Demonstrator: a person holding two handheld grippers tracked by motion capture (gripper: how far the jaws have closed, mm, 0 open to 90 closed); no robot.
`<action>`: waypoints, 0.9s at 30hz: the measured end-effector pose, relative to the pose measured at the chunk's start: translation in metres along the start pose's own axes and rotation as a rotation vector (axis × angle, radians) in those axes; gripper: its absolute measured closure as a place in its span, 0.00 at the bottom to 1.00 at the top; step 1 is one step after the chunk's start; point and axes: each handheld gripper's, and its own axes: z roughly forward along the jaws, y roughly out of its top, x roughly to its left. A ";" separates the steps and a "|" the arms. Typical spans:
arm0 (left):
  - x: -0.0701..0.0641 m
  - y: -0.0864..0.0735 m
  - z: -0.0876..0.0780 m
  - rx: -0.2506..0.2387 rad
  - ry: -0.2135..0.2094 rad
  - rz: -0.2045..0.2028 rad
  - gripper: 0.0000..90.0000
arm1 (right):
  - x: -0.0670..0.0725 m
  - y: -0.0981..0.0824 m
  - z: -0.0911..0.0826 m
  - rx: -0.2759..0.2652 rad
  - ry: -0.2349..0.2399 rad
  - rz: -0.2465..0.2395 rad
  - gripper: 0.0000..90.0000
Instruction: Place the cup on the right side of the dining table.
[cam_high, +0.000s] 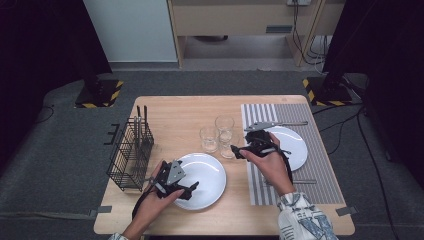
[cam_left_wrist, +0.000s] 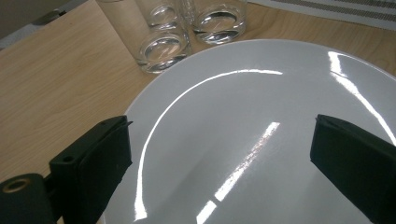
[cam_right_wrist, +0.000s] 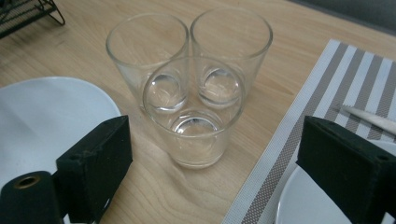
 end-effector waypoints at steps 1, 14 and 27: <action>0.000 0.000 0.000 -0.001 0.001 -0.002 0.05 | 0.000 0.000 0.001 0.011 -0.001 0.000 0.11; 0.003 -0.001 -0.001 -0.005 -0.003 -0.003 0.05 | 0.003 -0.001 0.020 0.010 0.031 -0.018 0.10; 0.003 -0.002 0.003 0.008 -0.004 -0.002 0.05 | 0.003 -0.006 0.055 0.013 0.046 0.009 0.09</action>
